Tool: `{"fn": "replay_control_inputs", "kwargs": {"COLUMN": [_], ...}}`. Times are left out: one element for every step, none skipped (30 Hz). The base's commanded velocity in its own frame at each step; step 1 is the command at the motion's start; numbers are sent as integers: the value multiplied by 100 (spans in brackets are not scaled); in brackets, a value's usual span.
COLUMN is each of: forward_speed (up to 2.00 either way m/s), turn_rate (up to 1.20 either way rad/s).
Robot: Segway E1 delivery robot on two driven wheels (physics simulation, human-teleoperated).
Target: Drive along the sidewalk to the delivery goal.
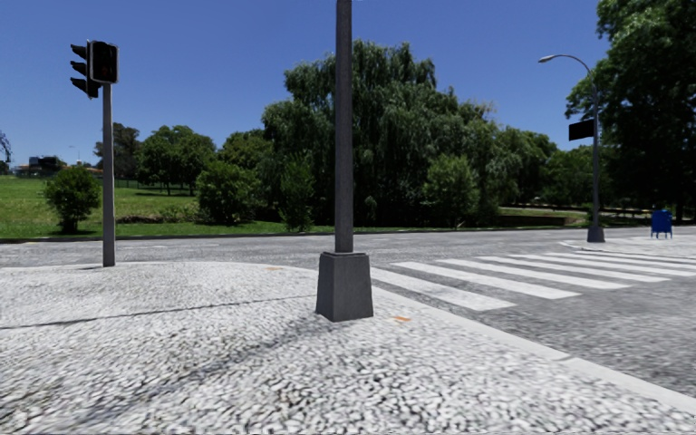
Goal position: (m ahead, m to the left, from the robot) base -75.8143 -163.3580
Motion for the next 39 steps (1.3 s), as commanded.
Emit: {"fn": "replay_control_inputs", "kwargs": {"forward_speed": [0, 0, 0, 0, 0, 0, 0, 0, 0, 0, 0, 23, 65, 65, 95, 122, 142, 150, 156, 165, 168, 168, 169, 170, 170, 170, 170, 170, 170, 170, 170, 170, 170, 170, 170, 170, 170, 170, 170], "turn_rate": [120, 120, 120, 120, 120, 120, 0, 0, 0, 0, 0, 0, 0, 0, 0, 0, 0, 0, 0, 0, 0, 0, 0, 0, 0, 0, 0, 0, 0, 0, 0, 0, 0, 0, 0, 0, 0, 0, 0]}}
